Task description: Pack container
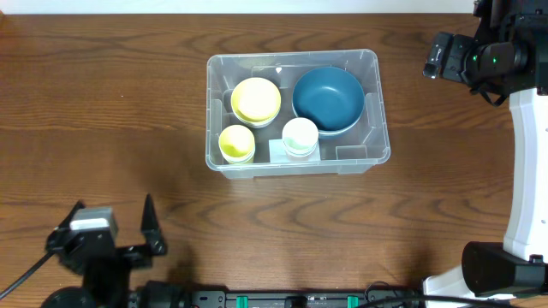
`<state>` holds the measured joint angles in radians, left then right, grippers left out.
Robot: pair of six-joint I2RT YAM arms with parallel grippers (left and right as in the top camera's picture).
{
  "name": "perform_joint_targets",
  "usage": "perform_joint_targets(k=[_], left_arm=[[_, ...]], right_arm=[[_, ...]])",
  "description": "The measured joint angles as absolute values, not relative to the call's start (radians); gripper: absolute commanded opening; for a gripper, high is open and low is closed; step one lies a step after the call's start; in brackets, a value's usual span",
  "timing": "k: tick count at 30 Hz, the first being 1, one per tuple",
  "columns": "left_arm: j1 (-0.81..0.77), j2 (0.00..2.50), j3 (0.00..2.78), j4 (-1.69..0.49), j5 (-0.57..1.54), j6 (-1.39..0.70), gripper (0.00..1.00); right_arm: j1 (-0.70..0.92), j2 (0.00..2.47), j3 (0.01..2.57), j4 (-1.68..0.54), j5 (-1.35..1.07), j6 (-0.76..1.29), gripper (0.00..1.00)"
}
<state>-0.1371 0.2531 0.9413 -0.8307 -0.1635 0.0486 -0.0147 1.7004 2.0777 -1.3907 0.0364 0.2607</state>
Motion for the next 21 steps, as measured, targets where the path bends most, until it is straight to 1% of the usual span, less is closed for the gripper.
perform_joint_targets(k=[6,13,17,21], left_arm=[[-0.125,0.137,0.63,-0.474,-0.051,0.049,0.98],[-0.125,0.087,0.348,-0.055,0.046,0.049,0.98],[-0.125,0.068,0.242,0.066,0.076,0.049,0.98],[-0.128,0.024,0.168,0.091,0.088,0.049,0.98]], right_arm=[[-0.015,1.7,2.077,-1.391,0.036,0.261,0.99],[-0.015,1.7,2.077,-1.391,0.036,0.261,0.99],[-0.015,1.7,2.077,-1.391,0.036,0.261,0.99],[-0.015,1.7,2.077,-1.391,0.036,0.261,0.99]])
